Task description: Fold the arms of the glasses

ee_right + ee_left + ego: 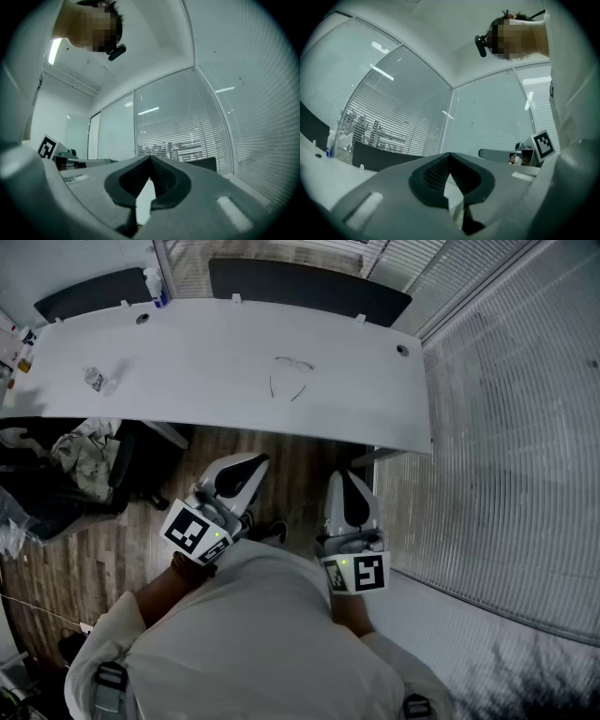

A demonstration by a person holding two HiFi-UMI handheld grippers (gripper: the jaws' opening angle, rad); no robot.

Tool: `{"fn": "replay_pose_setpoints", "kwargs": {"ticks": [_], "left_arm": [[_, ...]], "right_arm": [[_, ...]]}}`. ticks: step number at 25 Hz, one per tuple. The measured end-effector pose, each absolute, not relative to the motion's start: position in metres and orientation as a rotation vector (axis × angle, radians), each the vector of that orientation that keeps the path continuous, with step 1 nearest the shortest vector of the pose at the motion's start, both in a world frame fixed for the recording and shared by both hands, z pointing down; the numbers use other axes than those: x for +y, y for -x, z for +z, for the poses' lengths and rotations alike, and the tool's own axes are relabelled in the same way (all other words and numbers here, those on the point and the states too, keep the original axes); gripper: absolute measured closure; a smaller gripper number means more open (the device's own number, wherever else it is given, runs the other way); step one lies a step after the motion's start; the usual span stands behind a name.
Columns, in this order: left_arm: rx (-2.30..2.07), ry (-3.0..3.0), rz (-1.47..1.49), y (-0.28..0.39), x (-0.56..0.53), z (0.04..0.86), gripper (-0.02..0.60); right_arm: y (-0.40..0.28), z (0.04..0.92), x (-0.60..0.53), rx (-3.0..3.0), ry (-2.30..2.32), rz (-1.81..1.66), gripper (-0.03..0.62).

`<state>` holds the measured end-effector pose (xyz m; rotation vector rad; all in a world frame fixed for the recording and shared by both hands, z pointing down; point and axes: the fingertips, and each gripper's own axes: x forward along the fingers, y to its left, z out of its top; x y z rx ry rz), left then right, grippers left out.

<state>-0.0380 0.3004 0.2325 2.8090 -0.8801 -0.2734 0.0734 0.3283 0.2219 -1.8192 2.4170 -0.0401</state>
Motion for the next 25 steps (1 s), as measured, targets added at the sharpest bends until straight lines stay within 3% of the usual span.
{"fn": "replay_pose_setpoints", "kwargs": {"ticks": [25], "left_arm": [[-1.013, -2.825, -0.176, 0.009, 0.269, 0.248, 0.58]], "right_arm": [[-0.108, 0.243, 0.301, 2.46, 1.669, -0.172, 0.594]]}}
